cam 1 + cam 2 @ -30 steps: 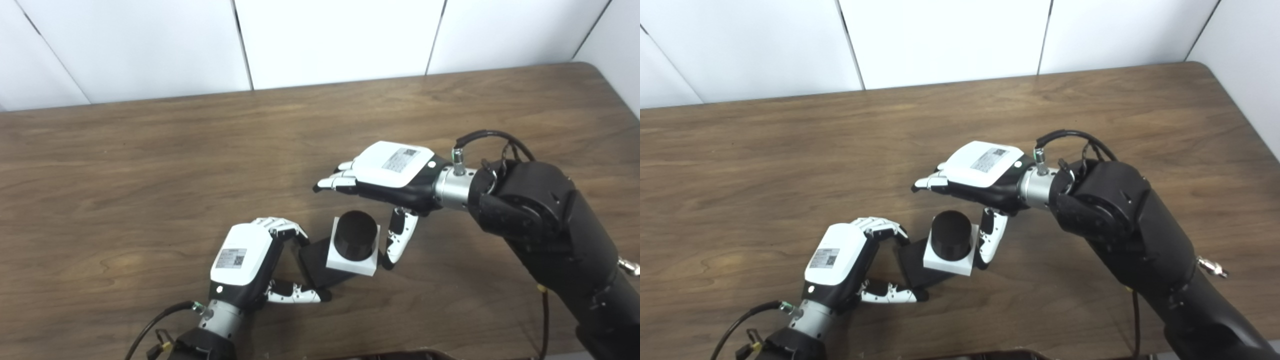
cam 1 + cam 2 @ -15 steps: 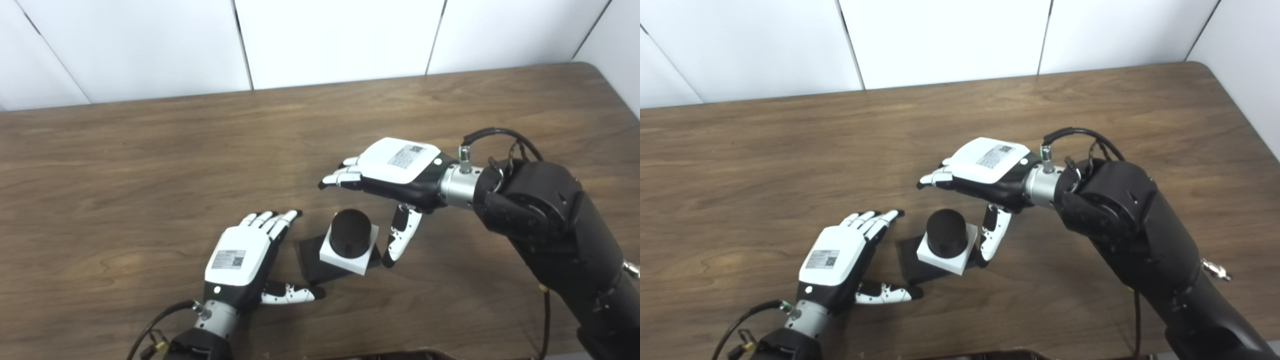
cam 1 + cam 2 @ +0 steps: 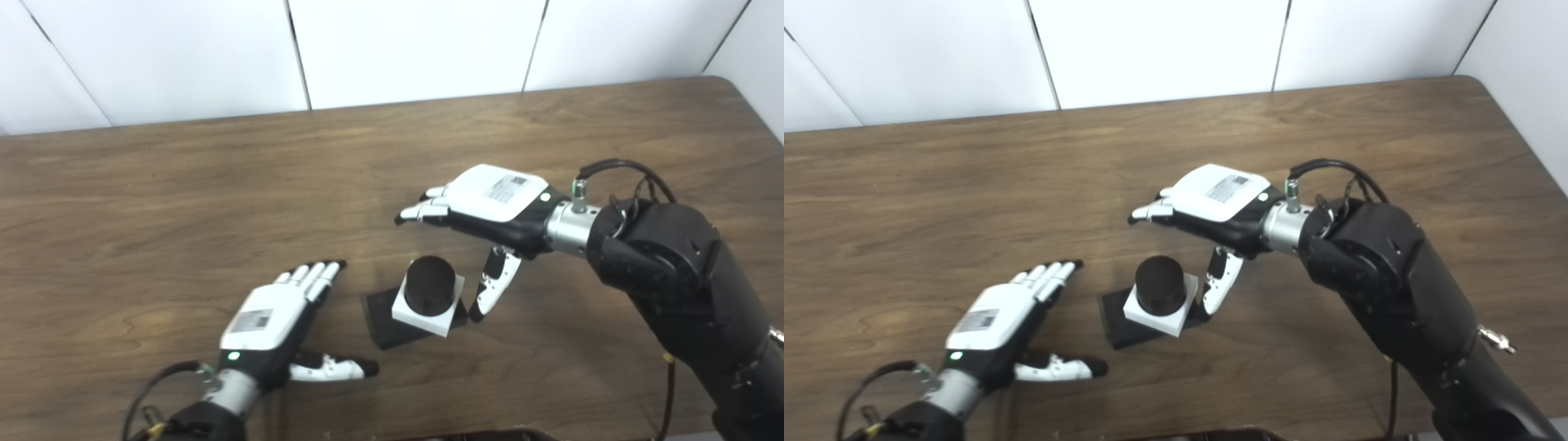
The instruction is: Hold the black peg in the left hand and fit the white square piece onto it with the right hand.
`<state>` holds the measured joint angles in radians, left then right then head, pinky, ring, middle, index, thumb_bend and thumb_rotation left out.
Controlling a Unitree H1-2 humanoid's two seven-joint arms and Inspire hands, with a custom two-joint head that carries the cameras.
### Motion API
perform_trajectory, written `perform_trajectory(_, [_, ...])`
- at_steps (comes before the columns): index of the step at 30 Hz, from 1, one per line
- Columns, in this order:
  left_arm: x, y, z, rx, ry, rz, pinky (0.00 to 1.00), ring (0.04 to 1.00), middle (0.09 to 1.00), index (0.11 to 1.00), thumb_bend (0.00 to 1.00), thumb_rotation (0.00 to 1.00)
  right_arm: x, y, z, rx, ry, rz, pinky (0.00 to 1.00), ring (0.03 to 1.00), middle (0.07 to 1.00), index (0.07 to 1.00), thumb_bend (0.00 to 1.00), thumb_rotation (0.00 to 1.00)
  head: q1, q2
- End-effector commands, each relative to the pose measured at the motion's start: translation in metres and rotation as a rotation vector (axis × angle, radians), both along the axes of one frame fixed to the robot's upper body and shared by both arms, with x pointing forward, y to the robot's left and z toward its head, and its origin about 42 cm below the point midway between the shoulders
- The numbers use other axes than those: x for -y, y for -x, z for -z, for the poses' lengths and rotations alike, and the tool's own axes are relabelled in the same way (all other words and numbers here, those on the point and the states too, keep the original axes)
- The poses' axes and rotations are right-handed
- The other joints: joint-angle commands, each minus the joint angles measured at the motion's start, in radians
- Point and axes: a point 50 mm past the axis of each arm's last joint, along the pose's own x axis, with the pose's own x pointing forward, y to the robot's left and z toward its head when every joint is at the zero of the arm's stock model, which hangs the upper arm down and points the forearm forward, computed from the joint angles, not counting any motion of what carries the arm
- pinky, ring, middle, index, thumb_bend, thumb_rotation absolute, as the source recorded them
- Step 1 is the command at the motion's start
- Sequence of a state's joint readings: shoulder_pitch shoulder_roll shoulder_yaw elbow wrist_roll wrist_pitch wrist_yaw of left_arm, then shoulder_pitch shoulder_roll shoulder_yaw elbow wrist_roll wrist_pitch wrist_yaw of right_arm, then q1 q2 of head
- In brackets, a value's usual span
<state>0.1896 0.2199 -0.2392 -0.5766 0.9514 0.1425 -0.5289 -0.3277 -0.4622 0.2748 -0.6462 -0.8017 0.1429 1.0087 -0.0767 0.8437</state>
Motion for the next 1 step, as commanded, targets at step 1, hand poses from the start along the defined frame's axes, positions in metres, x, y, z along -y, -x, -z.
perform_trajectory(1, [-0.0051, 0.0003, -0.0169, 0.072, 0.093, -0.024, 0.96, 1.000, 1.000, 1.000, 1.00, 0.71, 0.0077, -0.0032, -0.0095, 0.062, -0.044, 0.015, 0.89, 0.925, 0.883, 0.904, 1.00, 0.37, -0.001, -0.001])
